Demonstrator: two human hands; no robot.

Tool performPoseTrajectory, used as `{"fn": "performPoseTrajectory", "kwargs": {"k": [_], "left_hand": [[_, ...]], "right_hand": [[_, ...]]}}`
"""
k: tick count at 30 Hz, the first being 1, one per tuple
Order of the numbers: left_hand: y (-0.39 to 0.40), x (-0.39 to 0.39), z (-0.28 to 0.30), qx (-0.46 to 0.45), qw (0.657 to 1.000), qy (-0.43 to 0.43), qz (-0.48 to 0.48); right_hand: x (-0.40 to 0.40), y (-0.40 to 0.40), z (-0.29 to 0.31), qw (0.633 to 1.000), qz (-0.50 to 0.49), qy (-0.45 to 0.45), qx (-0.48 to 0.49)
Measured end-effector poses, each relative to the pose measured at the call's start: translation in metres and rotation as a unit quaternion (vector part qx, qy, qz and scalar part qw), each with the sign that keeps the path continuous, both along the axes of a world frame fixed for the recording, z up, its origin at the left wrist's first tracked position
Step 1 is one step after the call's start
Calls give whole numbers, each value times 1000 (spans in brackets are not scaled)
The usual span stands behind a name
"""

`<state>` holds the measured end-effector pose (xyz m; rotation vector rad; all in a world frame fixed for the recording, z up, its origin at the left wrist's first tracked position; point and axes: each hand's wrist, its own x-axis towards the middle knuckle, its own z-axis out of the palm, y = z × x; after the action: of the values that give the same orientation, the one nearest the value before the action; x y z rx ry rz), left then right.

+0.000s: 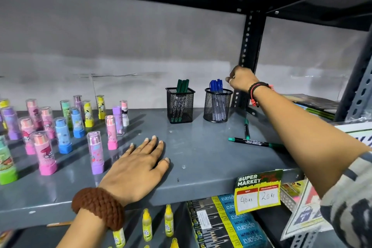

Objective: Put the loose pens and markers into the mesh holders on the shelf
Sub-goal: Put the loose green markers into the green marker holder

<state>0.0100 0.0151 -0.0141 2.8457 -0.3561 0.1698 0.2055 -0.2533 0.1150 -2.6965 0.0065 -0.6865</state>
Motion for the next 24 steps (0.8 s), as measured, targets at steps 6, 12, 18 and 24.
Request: {"fn": "performPoseTrajectory", "kwargs": {"k": [6,12,18,24], "left_hand": [[-1,0,0,12,1000,-1,5],[-2,-1,-2,9,1000,-6,11],[-3,-4,0,17,1000,-6,12],[-5,-7,1,23,1000,-5,11]], "right_hand": [[-29,-11,-14,984,-29,148,-96],[-36,-23,-50,950,-42,279,-131],[-43,-21,-65,943,-52,282,-167],[-41,-24,-73,975,-74,201,-54]]}}
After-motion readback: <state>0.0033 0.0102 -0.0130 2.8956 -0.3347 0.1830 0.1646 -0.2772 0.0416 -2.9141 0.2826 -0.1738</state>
